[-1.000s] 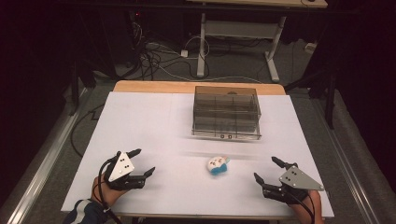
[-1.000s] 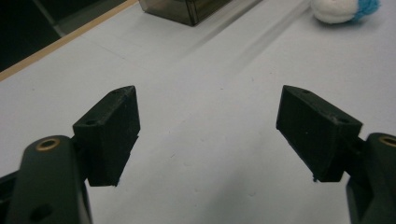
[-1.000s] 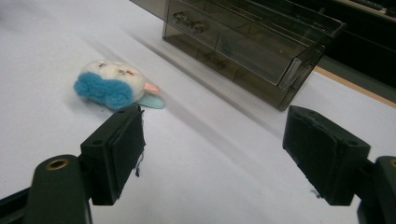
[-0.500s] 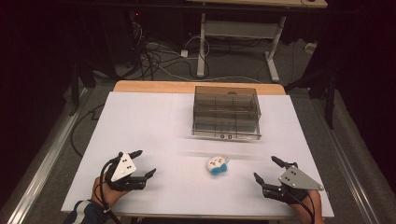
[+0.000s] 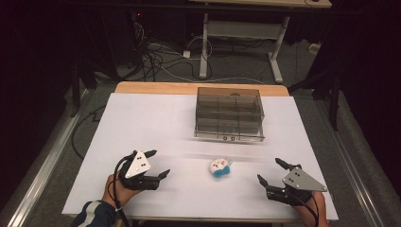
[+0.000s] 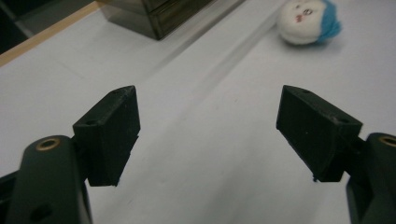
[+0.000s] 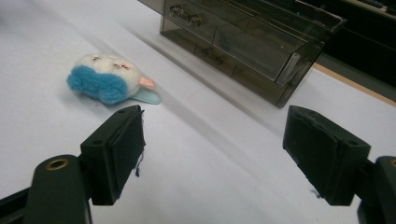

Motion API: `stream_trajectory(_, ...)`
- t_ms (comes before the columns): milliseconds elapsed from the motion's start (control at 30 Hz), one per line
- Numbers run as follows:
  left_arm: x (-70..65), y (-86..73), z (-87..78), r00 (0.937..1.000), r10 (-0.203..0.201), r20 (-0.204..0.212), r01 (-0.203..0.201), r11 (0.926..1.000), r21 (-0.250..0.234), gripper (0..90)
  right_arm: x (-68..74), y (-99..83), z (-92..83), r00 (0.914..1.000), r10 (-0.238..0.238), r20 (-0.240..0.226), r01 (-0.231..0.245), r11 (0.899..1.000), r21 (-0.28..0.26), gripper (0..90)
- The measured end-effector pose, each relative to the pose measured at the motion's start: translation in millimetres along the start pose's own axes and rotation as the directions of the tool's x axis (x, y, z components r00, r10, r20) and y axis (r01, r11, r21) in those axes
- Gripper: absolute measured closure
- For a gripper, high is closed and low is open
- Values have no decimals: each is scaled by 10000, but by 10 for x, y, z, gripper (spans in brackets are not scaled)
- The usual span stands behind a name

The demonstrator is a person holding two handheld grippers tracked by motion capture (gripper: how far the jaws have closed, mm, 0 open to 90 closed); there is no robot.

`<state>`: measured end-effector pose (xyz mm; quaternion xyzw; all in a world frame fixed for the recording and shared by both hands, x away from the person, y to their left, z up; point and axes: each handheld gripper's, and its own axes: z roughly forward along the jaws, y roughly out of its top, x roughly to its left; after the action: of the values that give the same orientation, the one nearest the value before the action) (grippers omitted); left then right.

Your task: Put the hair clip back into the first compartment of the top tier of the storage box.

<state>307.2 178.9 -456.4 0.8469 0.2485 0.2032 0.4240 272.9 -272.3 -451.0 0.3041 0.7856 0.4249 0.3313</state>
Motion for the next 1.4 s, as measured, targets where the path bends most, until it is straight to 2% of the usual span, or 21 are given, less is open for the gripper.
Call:
stream_trajectory(33,-15,41,38,9999,51,160,-52,10000,7,209,-1,-2,3,10000,-7,-6,7,10000,20,213)
stream_trajectory(67,-21,89,86,9992,335,210,-333,9994,-104,209,-1,-4,5,10000,-3,-26,3,10000,24,213)
stream_trajectory(100,-58,127,124,9991,165,391,-169,9998,103,209,0,-4,7,10000,-10,-35,10,10000,35,213)
stream_trajectory(233,-150,307,318,9951,337,933,-363,9990,263,209,4,-8,13,10000,-38,-56,39,10000,73,212)
stream_trajectory(267,-150,307,318,9951,337,933,-363,9990,263,209,4,-8,13,10000,-38,-56,39,10000,73,212)
stream_trajectory(300,-196,387,417,9916,488,1201,-531,9980,329,209,3,-13,15,10000,-32,-55,32,10000,84,212)
stream_trajectory(367,-235,467,512,9883,552,1423,-616,9972,414,209,-1,-18,17,10000,-27,-44,28,9999,100,212)
stream_trajectory(500,-285,582,650,9830,515,1762,-613,9968,508,208,0,-21,13,10000,-30,-36,31,9999,110,212)
stream_trajectory(567,-342,680,789,9767,523,2083,-679,9953,686,209,0,-24,14,10000,-36,-22,36,9999,139,212)
stream_trajectory(600,-342,680,789,9767,523,2083,-679,9953,686,209,1,-25,14,10000,-36,-28,37,9999,144,212)
stream_trajectory(667,-420,754,932,9691,579,2399,-814,9927,894,209,4,-26,13,10000,-48,-33,48,9999,161,212)
stream_trajectory(733,-484,793,1026,9659,715,2489,-1013,9889,1089,209,6,-27,12,10000,-26,-31,27,9999,170,212)
stream_trajectory(833,-547,824,1154,9623,727,2622,-1107,9849,1334,209,12,-30,12,10000,-91,-38,92,9998,189,212)
stream_trajectory(933,-576,832,1230,9631,718,2595,-1131,9825,1481,208,15,-35,16,10000,-89,-28,90,9997,229,212)
stream_trajectory(967,-594,827,1292,9608,714,2678,-1155,9815,1526,209,18,-35,16,10000,-93,-32,94,9997,236,212)
stream_trajectory(1167,-607,815,1426,9622,644,2648,-1167,9755,1866,214,42,-29,15,9998,-209,-22,210,9995,256,212)
stream_trajectory(1233,-585,797,1444,9635,485,2634,-1044,9737,2026,248,47,-31,20,9997,-263,-7,263,9992,289,212)
stream_trajectory(1300,-562,783,1453,9619,328,2714,-907,9748,2037,293,48,-33,23,9996,-285,-20,285,9991,306,212)
stream_trajectory(1400,-554,779,1456,9594,336,2799,-936,9745,2037,351,46,-32,24,9997,-222,-57,224,9993,289,212)
